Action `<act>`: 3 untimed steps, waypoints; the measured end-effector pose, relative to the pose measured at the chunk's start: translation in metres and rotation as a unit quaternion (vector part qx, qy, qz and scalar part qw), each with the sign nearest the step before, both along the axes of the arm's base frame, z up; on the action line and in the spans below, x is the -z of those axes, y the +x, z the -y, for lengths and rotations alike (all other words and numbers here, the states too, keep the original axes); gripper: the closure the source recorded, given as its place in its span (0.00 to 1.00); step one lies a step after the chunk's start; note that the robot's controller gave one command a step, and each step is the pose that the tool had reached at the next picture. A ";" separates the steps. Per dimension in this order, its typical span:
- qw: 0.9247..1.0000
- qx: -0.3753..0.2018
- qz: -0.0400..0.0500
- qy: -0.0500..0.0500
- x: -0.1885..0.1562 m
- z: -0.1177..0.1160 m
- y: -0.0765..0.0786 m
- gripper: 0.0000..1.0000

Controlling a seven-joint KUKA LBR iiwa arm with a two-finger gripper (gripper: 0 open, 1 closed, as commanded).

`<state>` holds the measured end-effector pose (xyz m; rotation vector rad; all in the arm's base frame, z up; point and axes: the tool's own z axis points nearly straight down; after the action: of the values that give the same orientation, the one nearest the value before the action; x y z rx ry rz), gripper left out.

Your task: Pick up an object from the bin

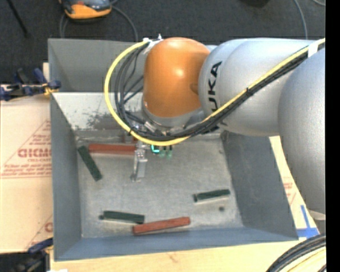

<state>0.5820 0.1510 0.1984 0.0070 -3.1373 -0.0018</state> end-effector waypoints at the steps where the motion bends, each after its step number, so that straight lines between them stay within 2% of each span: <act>1: 1.000 0.001 0.004 0.001 -0.005 0.001 0.001 0.00; 2: 1.000 0.031 0.007 0.001 0.028 0.011 -0.019 0.00; 3: 1.000 0.016 0.004 -0.001 0.069 0.010 -0.049 0.00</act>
Offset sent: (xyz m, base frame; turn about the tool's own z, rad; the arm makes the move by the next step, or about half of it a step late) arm -0.0582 -0.0277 -0.0879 0.1594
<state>0.5332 0.1413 0.1297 -0.0434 -3.1443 0.0008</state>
